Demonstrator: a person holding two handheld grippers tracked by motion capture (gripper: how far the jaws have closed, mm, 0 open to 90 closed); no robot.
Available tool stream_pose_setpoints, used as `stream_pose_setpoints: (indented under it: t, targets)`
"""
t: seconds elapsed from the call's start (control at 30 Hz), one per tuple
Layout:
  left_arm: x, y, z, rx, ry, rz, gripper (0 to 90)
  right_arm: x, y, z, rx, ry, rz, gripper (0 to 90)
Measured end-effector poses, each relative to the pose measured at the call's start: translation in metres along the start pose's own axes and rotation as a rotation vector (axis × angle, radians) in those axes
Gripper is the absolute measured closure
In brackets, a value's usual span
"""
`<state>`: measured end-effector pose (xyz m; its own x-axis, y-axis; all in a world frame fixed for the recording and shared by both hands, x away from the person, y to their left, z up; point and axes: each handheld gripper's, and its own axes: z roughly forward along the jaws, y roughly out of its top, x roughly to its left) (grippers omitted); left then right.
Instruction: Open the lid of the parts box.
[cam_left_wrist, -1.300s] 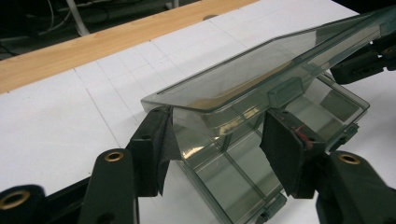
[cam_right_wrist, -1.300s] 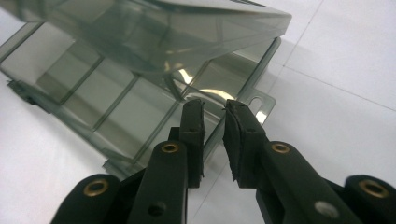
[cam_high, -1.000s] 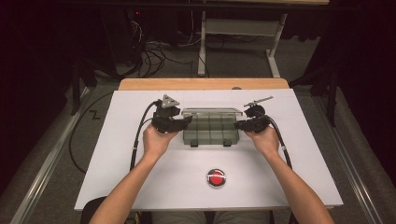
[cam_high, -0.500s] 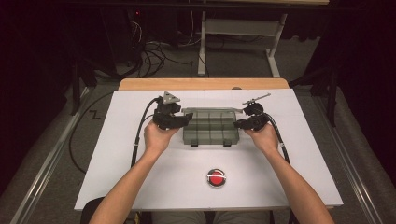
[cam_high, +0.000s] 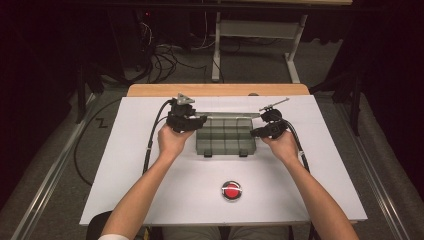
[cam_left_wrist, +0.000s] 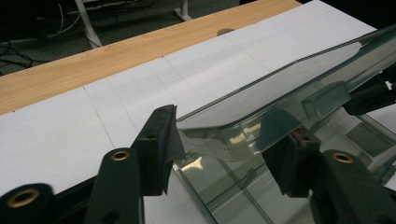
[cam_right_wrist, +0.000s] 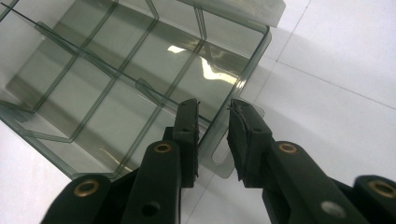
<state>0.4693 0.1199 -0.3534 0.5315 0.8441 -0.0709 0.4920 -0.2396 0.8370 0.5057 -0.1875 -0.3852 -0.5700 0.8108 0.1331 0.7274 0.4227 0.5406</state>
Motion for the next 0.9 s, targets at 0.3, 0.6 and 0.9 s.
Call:
stream_pose_setpoints:
  t: [0.3, 0.6, 0.9]
  targets:
    - [0.012, 0.005, 0.016, 0.018, 0.015, -0.019, 55.7, 0.000, 0.001, 0.000, 0.008, 0.001, 0.000, 75.1]
    - [0.016, 0.006, 0.027, 0.028, 0.051, -0.021, 60.4, 0.000, 0.001, 0.000, 0.011, 0.001, -0.002, 75.2]
    - [0.024, 0.000, 0.042, 0.068, 0.055, -0.061, 63.6, 0.000, 0.002, 0.000, 0.012, 0.001, -0.006, 75.2]
